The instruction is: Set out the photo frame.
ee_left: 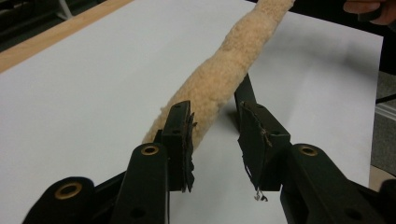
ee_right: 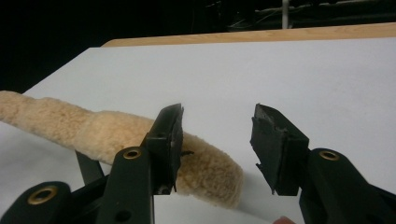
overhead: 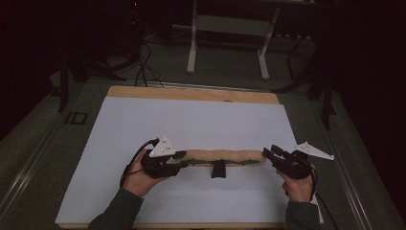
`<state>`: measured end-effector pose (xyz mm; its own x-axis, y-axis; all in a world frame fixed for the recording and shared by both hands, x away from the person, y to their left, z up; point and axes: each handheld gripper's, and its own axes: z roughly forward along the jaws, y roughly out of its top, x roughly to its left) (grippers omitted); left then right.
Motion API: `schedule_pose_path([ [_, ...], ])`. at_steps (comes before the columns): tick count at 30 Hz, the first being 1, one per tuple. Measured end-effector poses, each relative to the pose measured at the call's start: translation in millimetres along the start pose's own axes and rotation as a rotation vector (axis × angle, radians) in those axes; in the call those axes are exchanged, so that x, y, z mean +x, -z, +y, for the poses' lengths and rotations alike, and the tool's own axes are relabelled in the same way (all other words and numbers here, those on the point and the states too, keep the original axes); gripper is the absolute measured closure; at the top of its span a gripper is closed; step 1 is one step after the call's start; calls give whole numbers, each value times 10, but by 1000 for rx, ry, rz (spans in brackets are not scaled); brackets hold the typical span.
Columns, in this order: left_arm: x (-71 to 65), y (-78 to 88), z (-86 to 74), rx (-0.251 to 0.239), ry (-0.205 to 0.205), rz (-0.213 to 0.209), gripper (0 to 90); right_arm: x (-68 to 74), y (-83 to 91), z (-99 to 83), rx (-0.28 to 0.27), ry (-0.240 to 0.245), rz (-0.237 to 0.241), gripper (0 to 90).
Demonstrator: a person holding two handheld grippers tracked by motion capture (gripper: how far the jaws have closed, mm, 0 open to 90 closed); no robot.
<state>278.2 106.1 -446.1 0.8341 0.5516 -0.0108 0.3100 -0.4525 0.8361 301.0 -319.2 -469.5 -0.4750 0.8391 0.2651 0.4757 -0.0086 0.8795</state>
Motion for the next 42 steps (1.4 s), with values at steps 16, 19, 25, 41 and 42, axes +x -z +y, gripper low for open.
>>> schedule_pose_path([
  [16,-61,-155,-159,62,-12,42,788,-100,-106,-86,6,-68,-47,780],
  [19,-63,-220,-180,90,-20,65,871,-92,-160,-110,28,-57,-59,833],
  [25,-39,-331,-224,137,-14,85,900,-84,-202,-128,39,-48,-64,877],
  [41,10,-422,-242,161,0,102,900,-87,-214,-155,50,-49,-53,893],
  [42,19,-425,-243,162,3,99,900,-86,-213,-156,50,-46,-52,893],
])
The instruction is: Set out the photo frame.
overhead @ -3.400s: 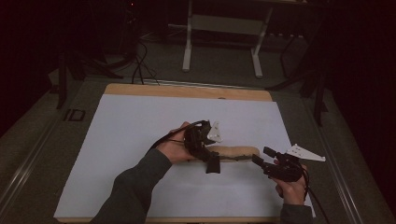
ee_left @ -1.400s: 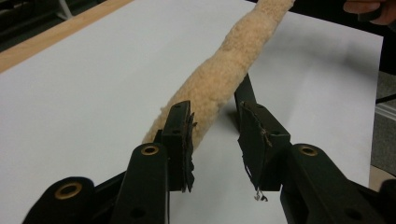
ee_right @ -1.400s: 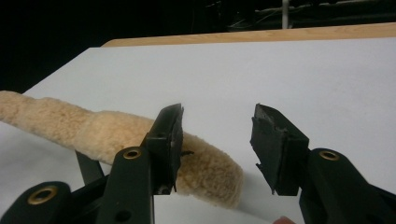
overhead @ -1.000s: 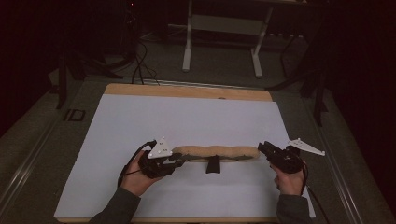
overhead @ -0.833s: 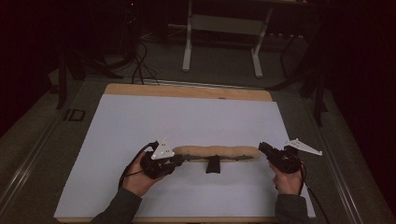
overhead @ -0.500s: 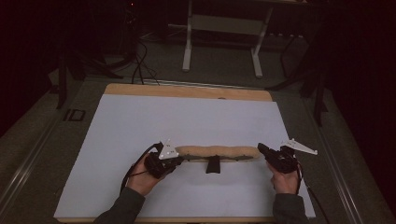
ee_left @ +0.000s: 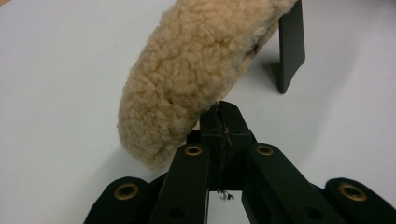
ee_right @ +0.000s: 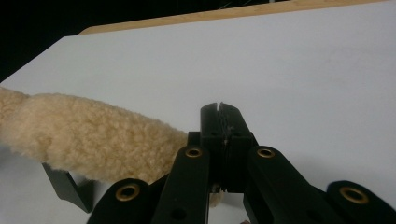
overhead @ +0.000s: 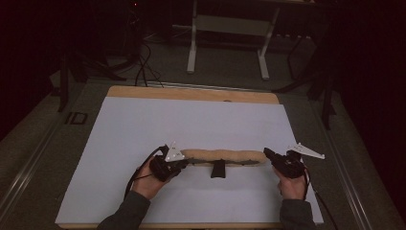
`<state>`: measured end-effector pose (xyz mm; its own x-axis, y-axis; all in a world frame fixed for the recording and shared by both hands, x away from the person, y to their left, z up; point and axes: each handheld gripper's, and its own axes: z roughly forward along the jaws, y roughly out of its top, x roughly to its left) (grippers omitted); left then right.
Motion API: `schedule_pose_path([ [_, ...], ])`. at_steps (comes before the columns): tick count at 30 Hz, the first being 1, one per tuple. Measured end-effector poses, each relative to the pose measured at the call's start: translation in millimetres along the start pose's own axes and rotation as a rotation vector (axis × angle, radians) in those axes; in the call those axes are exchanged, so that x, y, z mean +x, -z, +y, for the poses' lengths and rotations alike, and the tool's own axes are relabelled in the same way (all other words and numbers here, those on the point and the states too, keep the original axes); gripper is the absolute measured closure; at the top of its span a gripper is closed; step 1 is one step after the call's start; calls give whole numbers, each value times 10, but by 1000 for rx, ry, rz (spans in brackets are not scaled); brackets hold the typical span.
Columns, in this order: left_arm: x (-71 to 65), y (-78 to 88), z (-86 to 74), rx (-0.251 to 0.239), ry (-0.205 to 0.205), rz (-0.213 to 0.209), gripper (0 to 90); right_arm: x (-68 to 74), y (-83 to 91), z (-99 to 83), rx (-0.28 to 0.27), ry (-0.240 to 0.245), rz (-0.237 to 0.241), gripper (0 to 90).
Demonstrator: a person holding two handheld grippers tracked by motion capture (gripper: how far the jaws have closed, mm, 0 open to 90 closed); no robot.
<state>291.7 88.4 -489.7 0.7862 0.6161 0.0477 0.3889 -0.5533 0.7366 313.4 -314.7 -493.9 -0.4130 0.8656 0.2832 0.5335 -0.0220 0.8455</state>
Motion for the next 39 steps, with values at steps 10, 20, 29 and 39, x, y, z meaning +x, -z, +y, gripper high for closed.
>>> schedule_pose_path([
  [10,89,-32,11,5,29,4,900,9,14,-16,18,16,18,876],
  [20,208,-80,66,11,54,13,900,63,-10,-37,50,55,36,885],
  [29,289,-154,162,22,59,26,900,99,-3,-73,66,57,62,887],
  [39,392,-246,277,23,67,34,900,166,-18,-108,87,74,97,892],
])
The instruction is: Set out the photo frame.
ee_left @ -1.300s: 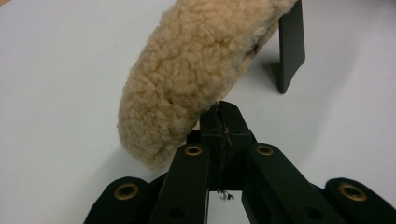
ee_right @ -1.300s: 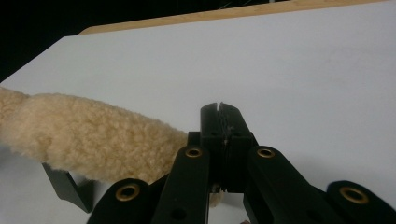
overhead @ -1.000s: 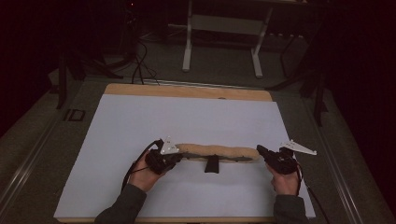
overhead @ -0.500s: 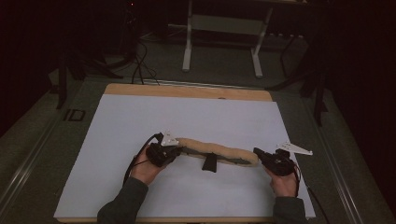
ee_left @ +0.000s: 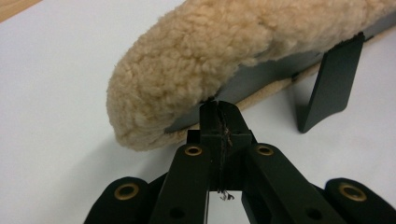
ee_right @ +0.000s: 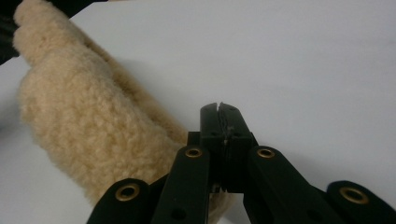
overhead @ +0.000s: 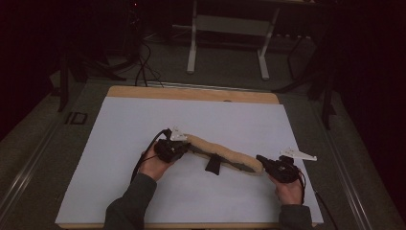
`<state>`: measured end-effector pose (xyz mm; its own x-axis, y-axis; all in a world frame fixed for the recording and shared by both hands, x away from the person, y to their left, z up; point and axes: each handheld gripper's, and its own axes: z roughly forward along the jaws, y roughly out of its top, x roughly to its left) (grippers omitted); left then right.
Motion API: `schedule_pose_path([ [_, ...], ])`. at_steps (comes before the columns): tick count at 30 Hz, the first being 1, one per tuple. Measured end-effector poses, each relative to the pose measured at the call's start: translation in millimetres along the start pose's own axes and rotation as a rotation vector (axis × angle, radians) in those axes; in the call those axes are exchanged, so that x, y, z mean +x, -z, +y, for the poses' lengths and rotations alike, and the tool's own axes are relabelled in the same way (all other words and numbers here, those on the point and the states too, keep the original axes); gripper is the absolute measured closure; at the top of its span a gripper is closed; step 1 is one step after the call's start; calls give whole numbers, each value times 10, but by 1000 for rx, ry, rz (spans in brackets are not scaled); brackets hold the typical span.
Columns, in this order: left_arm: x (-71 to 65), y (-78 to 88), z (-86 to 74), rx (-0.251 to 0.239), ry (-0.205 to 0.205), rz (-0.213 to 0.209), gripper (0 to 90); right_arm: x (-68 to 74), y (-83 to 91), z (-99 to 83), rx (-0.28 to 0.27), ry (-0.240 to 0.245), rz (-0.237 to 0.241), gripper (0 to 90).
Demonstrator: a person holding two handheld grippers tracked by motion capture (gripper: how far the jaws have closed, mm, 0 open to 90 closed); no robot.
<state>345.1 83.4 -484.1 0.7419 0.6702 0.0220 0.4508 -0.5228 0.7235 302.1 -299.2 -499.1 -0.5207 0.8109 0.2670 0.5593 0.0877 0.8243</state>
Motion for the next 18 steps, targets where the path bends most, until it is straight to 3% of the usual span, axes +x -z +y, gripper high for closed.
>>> schedule_pose_path([
  [12,72,-72,97,4,12,2,900,96,-44,-26,24,28,52,898],
  [18,13,-112,175,6,-10,-14,900,123,-49,-32,35,40,88,900],
])
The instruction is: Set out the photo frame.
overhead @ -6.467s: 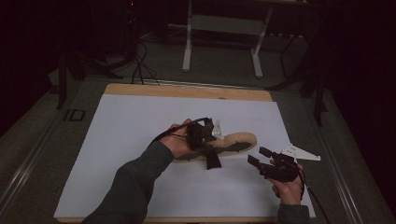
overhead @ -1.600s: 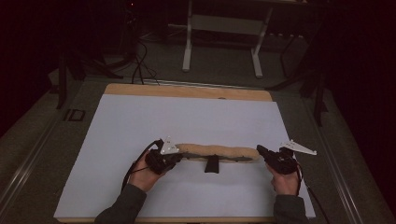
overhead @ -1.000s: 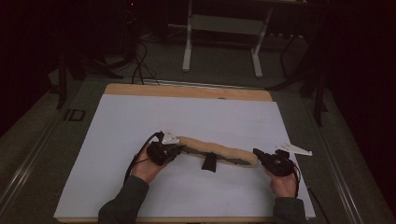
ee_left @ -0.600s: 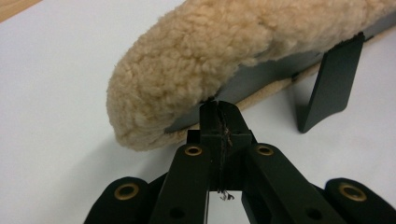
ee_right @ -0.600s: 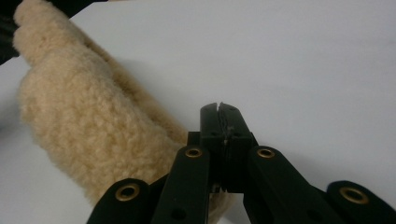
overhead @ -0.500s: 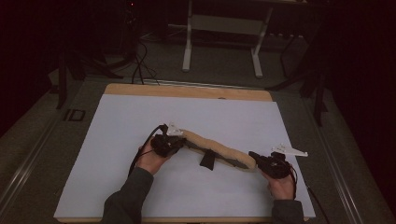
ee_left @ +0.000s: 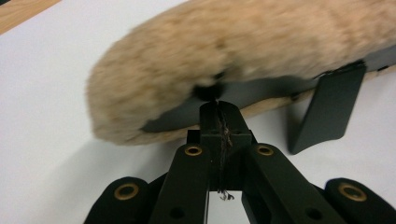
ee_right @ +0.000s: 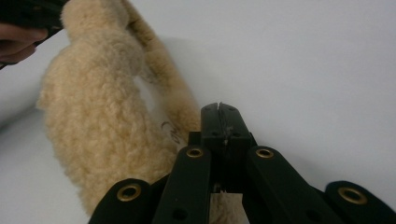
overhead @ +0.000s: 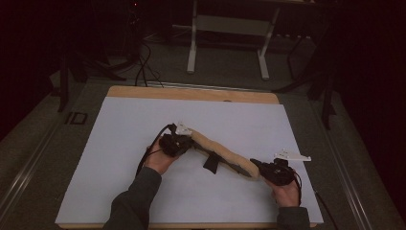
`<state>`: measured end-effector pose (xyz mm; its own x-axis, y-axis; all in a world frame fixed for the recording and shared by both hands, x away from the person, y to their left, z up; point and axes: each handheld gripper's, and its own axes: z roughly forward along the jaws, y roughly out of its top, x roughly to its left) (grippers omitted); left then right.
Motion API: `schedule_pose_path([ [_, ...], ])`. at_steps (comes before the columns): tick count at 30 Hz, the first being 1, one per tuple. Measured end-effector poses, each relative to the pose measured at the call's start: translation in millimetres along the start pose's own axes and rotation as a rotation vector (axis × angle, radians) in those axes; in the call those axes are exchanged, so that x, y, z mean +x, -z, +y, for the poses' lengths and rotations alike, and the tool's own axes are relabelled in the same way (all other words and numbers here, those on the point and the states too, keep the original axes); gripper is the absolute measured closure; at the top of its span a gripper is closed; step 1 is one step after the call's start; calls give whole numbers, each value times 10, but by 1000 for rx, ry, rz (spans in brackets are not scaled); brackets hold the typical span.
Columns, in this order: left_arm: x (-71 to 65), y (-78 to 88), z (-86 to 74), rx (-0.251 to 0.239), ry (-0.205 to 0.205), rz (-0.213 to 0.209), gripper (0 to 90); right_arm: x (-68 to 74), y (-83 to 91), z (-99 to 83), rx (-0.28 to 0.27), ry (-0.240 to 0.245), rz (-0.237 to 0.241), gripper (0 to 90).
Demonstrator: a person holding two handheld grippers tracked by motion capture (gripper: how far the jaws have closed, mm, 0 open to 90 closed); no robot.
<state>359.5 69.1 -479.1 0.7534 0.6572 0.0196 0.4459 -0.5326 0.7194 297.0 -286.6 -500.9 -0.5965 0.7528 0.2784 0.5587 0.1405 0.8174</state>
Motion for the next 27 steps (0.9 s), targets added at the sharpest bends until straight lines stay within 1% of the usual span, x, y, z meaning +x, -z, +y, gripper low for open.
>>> schedule_pose_path([
  [4,-53,-54,32,-1,-4,-12,900,22,-7,-1,7,17,25,900],
  [6,-71,-79,45,6,-10,-13,900,30,-11,-3,10,27,36,900],
  [11,-102,-113,79,13,-16,-21,900,51,-19,-4,18,35,58,900],
  [13,-115,-121,97,15,-24,-25,900,60,-24,-3,21,38,69,900],
  [14,-128,-128,105,16,-22,-29,900,67,-29,-3,22,43,79,900],
  [17,-171,-160,130,19,-36,-37,900,107,-43,1,34,60,106,900],
  [20,-209,-189,154,23,-46,-44,900,139,-61,4,44,75,122,900],
  [24,-241,-208,182,25,-59,-50,900,161,-74,5,52,94,137,900],
  [27,-259,-218,196,26,-64,-55,900,175,-81,7,58,97,147,900],
])
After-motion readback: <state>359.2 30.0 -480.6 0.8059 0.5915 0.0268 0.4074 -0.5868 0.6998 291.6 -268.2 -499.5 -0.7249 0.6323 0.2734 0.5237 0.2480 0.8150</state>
